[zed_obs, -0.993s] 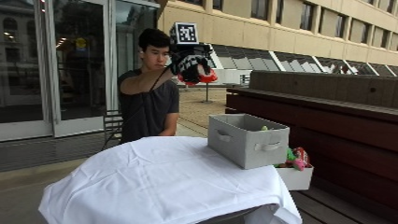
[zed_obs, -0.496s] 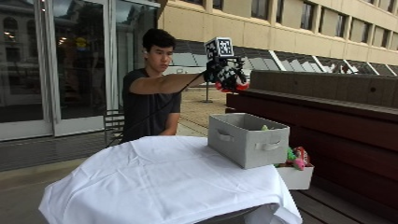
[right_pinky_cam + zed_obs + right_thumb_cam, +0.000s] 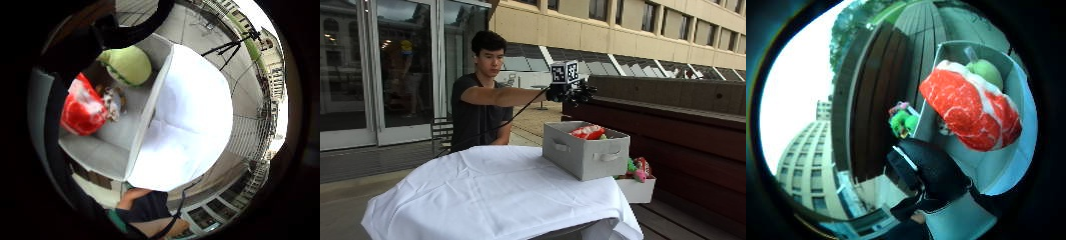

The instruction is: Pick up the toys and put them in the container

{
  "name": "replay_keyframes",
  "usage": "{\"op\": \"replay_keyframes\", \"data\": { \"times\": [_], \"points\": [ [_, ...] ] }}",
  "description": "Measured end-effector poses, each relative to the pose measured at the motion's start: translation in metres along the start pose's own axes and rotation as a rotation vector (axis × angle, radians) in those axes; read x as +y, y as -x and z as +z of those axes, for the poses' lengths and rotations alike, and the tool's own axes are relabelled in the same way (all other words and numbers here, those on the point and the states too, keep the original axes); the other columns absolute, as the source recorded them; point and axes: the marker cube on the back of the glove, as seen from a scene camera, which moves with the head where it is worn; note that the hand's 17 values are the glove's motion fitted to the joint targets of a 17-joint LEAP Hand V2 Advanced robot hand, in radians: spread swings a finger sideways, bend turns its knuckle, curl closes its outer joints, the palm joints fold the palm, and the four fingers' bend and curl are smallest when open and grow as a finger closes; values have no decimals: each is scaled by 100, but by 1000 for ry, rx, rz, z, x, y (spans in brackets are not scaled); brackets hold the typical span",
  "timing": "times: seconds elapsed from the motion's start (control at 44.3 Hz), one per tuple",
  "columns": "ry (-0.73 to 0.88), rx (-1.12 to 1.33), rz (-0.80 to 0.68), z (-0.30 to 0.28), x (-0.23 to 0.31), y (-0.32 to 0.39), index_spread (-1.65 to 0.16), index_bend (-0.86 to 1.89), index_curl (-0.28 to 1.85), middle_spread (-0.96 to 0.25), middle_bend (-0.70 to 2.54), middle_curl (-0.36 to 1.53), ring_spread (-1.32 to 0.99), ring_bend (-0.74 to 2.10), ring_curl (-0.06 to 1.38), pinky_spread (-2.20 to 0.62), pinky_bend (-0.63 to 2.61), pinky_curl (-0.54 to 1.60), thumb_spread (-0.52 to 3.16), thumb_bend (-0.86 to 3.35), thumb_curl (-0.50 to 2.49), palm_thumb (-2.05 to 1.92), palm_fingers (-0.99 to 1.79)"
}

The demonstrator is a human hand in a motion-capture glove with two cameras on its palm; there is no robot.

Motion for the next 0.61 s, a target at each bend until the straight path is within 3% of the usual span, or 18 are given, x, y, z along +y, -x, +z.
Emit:
{"op": "replay_keyframes", "data": {
  "times": [0.023,0.045,0.068,0.248,0.609],
  "points": [
    [-8,19,3,-2,0,-7,-36,-14,8,-37,47,61,-44,111,51,-46,121,50,82,-8,92,50,51],
    [-20,48,10,-6,0,-17,-34,5,13,-27,26,55,-34,75,41,-35,116,50,83,-27,82,20,-26],
    [-32,81,19,-10,0,-27,-33,11,17,-24,27,58,-30,72,47,-31,117,55,85,-25,79,11,-34],
    [-83,163,124,-35,13,-106,-30,9,15,-11,16,48,-15,35,27,-15,105,43,98,-11,60,-11,-26],
    [-85,252,318,-56,71,-233,-29,8,15,-4,15,40,-5,20,25,-3,96,37,105,-9,38,-12,-21]
  ]
}}
